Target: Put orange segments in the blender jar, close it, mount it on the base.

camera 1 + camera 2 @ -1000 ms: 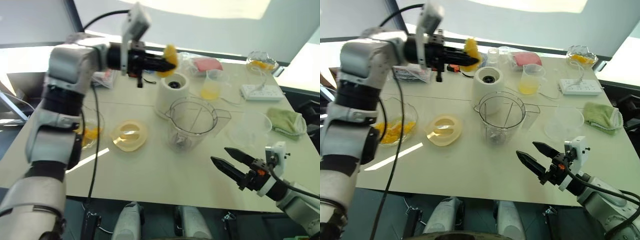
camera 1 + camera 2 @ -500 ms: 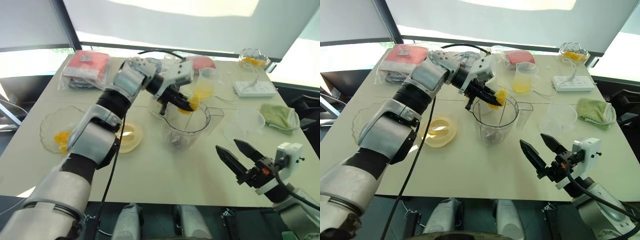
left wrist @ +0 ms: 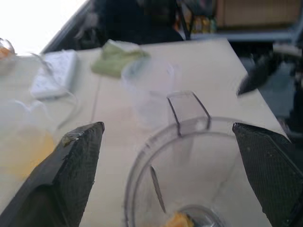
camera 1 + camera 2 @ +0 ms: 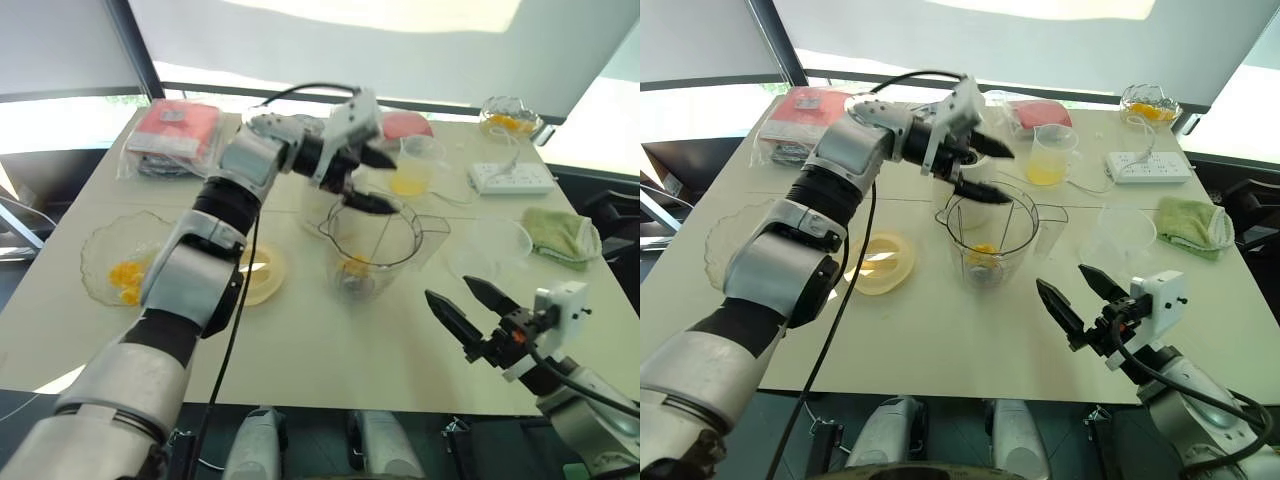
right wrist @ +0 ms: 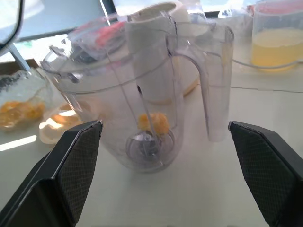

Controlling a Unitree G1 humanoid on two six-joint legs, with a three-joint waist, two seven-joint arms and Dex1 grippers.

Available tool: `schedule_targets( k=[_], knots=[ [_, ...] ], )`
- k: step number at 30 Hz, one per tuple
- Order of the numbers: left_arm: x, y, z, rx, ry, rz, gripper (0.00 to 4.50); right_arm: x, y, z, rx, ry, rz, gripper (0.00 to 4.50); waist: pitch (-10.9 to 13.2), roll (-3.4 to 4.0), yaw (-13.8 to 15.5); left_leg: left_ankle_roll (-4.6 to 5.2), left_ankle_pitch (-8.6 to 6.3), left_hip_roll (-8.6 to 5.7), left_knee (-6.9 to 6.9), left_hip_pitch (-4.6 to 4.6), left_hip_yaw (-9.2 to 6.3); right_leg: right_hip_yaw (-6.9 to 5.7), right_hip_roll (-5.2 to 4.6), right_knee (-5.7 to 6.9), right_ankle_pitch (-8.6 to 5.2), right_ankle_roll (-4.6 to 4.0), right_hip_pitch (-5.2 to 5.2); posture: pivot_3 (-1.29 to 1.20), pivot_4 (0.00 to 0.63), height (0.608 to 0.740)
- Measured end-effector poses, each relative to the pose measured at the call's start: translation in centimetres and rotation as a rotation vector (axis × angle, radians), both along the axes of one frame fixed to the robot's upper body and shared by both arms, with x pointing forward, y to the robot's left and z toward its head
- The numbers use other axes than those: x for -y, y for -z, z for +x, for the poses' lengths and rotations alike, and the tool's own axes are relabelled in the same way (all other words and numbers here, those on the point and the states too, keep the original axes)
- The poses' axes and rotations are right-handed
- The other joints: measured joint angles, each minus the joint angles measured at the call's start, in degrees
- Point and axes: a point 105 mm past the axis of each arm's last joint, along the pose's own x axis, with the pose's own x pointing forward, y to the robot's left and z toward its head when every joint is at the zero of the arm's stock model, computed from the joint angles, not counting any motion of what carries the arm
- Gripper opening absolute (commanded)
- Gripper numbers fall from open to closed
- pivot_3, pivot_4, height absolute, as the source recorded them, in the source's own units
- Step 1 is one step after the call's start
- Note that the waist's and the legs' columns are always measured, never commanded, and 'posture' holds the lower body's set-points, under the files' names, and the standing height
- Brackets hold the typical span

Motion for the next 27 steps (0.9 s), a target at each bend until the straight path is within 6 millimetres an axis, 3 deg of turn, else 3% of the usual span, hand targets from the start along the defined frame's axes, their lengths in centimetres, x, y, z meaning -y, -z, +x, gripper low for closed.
schedule_targets(
  k=[3, 6, 10, 13, 19, 27],
  knots=[
    [-1.2, -3.0, 0.4, -0.020, -0.075, -0.155, 4.47, 1.4, 0.8, 0.8, 0.002, 0.079, -0.062, 4.50, 0.0, 0.01, -0.2, 0.00, 0.00, 0.00, -0.01, 0.02, 0.01, 0.01, 0.00, 0.03, 0.05, 0.12, 0.00, 0.00, 0.150, 0.740],
    [-3.7, -3.8, -1.1, -0.011, -0.055, -0.192, 4.47, 3.8, 2.2, 1.4, -0.021, 0.206, -0.159, 4.50, -0.1, 0.17, -0.3, 0.00, 0.00, 0.02, -0.06, 0.16, 0.04, 0.10, 0.01, 0.15, 0.06, 0.20, 0.00, 0.00, 0.150, 0.740],
    [-7.4, -0.7, -4.5, -0.055, -0.023, -0.143, 4.47, 8.8, 4.9, 1.5, -0.104, 0.421, -0.304, 4.50, -0.1, 0.41, -0.3, -0.01, 0.00, 0.05, -0.09, 0.34, 0.05, 0.21, 0.00, 0.41, -0.06, 0.10, 0.01, 0.00, 0.150, 0.740],
    [-8.9, 1.5, -6.6, -0.094, -0.070, -0.097, 4.47, 11.6, 4.9, 2.3, -0.089, 0.552, -0.354, 4.50, -0.1, 0.40, -0.2, -0.04, 0.03, 0.03, 0.02, 0.39, 0.05, 0.25, -0.02, 0.57, -0.07, 0.07, 0.02, 0.00, 0.150, 0.740],
    [-10.6, 4.1, -9.7, -0.118, -0.165, -0.039, 4.47, 13.9, 4.3, 5.8, -0.026, 0.672, -0.349, 4.50, -0.1, 0.49, -0.4, -0.07, 0.06, -0.01, 0.06, 0.61, 0.09, 0.35, -0.02, 0.70, -0.06, 0.02, 0.17, 0.00, 0.150, 0.740],
    [-12.2, 6.0, -11.0, -0.123, -0.273, 0.039, 4.47, 14.9, 4.8, 8.5, -0.037, 0.684, -0.344, 4.50, -0.1, 0.52, -0.4, -0.08, 0.06, 0.00, 0.03, 0.59, 0.13, 0.32, 0.02, 0.73, -0.08, 0.07, 0.13, 0.00, 0.150, 0.740]
  ],
)
